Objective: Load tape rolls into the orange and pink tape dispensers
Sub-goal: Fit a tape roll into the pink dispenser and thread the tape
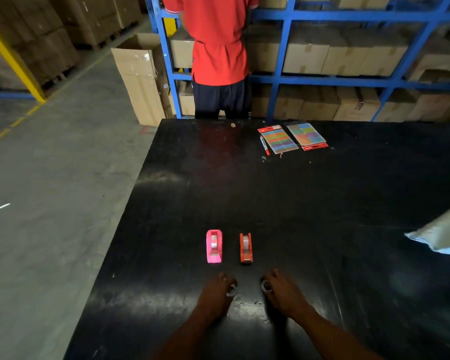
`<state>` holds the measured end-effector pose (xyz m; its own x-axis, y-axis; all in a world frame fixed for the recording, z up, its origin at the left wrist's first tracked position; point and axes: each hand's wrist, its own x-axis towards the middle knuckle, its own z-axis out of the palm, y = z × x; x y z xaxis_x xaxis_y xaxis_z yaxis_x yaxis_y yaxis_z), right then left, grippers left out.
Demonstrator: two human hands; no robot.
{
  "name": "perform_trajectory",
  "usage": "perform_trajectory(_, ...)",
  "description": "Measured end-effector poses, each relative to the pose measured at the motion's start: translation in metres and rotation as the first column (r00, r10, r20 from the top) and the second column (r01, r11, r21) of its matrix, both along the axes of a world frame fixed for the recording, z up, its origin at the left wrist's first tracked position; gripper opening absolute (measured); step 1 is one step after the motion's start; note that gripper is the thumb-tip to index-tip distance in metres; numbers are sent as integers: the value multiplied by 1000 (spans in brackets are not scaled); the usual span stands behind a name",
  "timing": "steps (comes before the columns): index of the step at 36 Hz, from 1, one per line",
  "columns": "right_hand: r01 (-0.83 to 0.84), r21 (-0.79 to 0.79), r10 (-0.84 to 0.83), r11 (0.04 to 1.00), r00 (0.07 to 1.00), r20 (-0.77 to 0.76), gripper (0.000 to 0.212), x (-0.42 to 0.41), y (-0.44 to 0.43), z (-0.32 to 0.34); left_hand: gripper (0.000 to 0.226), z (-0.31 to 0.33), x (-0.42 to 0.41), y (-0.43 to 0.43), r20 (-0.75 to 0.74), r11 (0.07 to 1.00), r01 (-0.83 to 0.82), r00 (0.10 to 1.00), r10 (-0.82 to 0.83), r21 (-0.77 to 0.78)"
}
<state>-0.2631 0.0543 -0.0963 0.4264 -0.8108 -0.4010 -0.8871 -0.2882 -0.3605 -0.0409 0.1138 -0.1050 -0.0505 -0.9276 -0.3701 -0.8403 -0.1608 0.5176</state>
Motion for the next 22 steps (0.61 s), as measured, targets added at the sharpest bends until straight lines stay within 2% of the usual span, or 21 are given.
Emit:
perform_trajectory(4,-136,52,134,989,990,30,34,33,-2,14,34,-1,29,7,-2,1000,-30,1000,30,2)
perform_trajectory(9,-233,7,231,972,967,104,25,88,2,21,40,-4,84,15,10,994,-112,994,112,-10)
perform_trajectory(12,-235,-32,237,971,961,141,19,127,3,24,43,-1,117,14,38,987,-159,986,160,-26)
perform_trajectory(15,-219,-45,224,975,963,150,26,163,1,28,43,-2,146,7,66,982,-185,980,186,-30)
perform_trajectory(18,-215,-61,221,975,968,119,33,190,-8,29,44,8,165,-3,72,979,-201,977,203,-26)
perform_trajectory(22,-205,-87,209,975,977,49,33,221,-23,28,47,12,185,-17,67,977,-209,975,211,-41)
